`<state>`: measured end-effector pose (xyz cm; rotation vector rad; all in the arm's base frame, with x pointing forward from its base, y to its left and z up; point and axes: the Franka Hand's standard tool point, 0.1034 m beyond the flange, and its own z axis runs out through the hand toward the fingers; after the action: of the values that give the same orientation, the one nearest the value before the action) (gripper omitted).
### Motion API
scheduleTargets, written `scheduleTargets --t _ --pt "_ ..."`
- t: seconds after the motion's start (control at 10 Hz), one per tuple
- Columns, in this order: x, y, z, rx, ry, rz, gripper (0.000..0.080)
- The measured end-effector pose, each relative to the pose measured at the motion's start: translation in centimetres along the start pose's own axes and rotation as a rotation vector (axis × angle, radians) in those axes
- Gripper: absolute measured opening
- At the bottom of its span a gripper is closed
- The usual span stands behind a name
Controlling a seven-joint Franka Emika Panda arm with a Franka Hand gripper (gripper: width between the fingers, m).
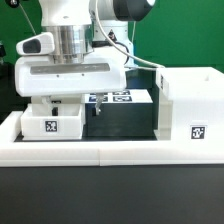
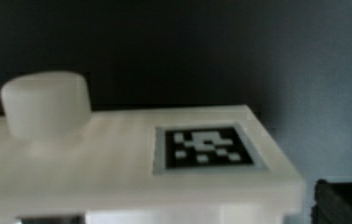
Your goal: Assemble drawer
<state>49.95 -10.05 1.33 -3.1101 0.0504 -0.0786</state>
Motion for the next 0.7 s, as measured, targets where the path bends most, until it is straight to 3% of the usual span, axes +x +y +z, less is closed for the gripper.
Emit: scheduleTargets --t 0.5,0.7 --pt "-0.18 -0.08 0.60 -0.003 0.000 -0.025 0.0649" --pt "0.17 -0.93 0.55 -0.002 0.003 0.005 0.0622"
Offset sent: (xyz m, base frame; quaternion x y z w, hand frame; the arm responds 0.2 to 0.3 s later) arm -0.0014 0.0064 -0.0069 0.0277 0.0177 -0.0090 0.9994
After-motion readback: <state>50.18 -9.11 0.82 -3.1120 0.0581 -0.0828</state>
